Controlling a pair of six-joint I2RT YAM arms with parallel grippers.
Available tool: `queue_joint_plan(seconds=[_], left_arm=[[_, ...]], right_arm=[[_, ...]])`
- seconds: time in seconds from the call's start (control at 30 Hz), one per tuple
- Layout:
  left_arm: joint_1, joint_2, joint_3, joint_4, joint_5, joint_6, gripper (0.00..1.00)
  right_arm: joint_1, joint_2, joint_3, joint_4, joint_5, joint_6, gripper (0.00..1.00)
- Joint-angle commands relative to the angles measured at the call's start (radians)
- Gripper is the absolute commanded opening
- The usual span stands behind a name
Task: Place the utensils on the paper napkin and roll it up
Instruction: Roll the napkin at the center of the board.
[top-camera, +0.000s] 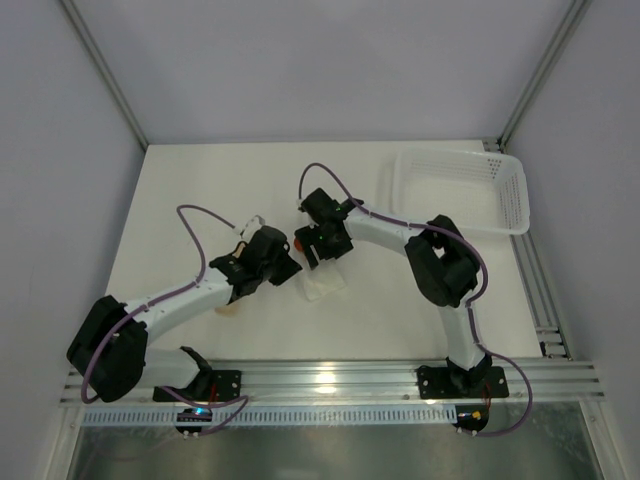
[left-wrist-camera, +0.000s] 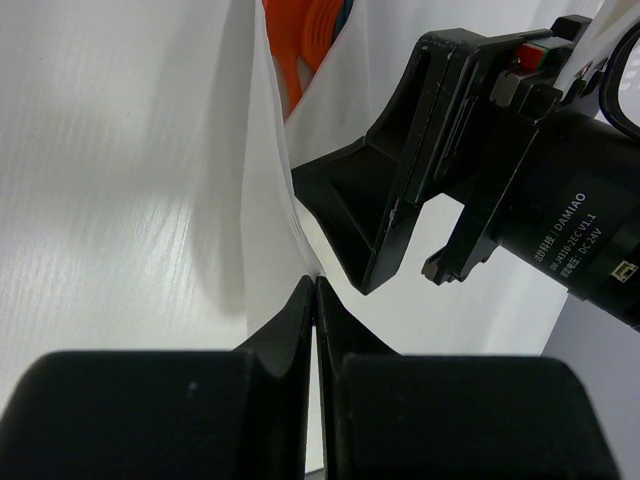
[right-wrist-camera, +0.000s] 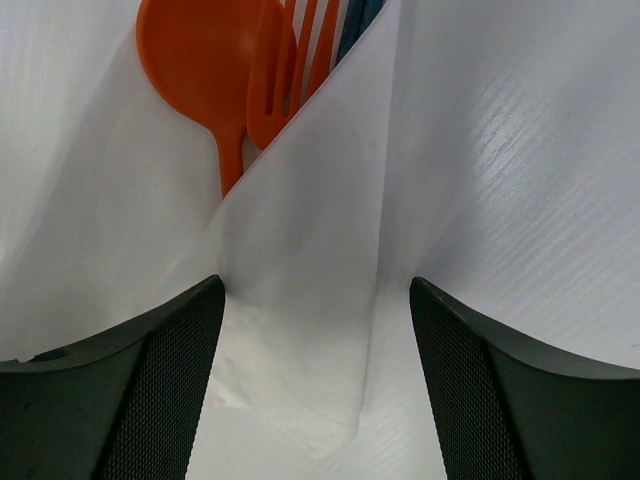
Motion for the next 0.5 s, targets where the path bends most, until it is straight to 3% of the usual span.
queue_joint_plan(seconds=[0.0,0.47], left_arm=[[-0.004,-0.021,0.018,0.026,-0.016,0.003,0.00],[-0.004,0.012,0.068,0.104,0.028,0.045,0.00]], right_arm=[[-0.004,0.023,0.013,0.026,0.005,-0.004,0.78],[-0.004,0.072,0.018,0.021,-0.006,-0.002,0.75]])
